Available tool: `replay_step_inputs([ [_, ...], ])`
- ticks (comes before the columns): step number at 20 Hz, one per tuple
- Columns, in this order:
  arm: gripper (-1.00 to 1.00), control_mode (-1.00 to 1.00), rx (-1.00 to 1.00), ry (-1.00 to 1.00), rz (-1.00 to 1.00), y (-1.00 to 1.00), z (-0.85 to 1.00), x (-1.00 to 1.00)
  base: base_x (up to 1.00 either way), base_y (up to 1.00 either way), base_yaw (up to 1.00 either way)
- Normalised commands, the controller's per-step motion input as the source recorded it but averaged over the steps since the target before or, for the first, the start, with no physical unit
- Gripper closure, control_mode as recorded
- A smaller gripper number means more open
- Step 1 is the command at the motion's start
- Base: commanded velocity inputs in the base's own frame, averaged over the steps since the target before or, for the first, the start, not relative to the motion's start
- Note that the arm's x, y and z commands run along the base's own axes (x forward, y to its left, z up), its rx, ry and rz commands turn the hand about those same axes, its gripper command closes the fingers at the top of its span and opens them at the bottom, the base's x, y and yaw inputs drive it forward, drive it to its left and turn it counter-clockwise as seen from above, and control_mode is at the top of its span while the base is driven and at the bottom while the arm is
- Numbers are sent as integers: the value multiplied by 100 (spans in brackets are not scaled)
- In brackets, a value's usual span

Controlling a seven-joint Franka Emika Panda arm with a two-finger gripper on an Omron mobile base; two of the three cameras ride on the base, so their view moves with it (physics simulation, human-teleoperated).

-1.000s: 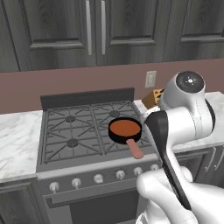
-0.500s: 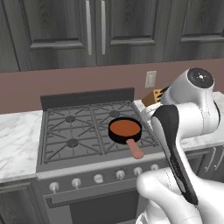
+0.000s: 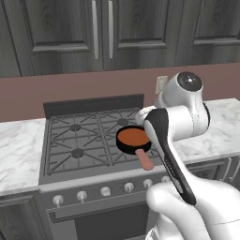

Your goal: Retrieve the chicken drumstick from the fridge and place it on the saucepan with marinade on the stove.

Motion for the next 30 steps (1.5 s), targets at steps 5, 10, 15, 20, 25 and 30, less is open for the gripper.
replay_step_inputs([
  [5,100,-100,8,3,0,8,-21,54,0,0,0],
  [10,100,-100,12,6,1,0,-26,38,0,0,0],
  [15,100,-100,5,1,1,0,-23,38,0,0,0],
  [20,100,-100,0,0,0,0,-17,39,0,0,0],
  [25,100,-100,0,0,0,0,-28,38,0,0,0],
  [30,100,-100,0,0,0,0,-29,40,0,0,0],
])
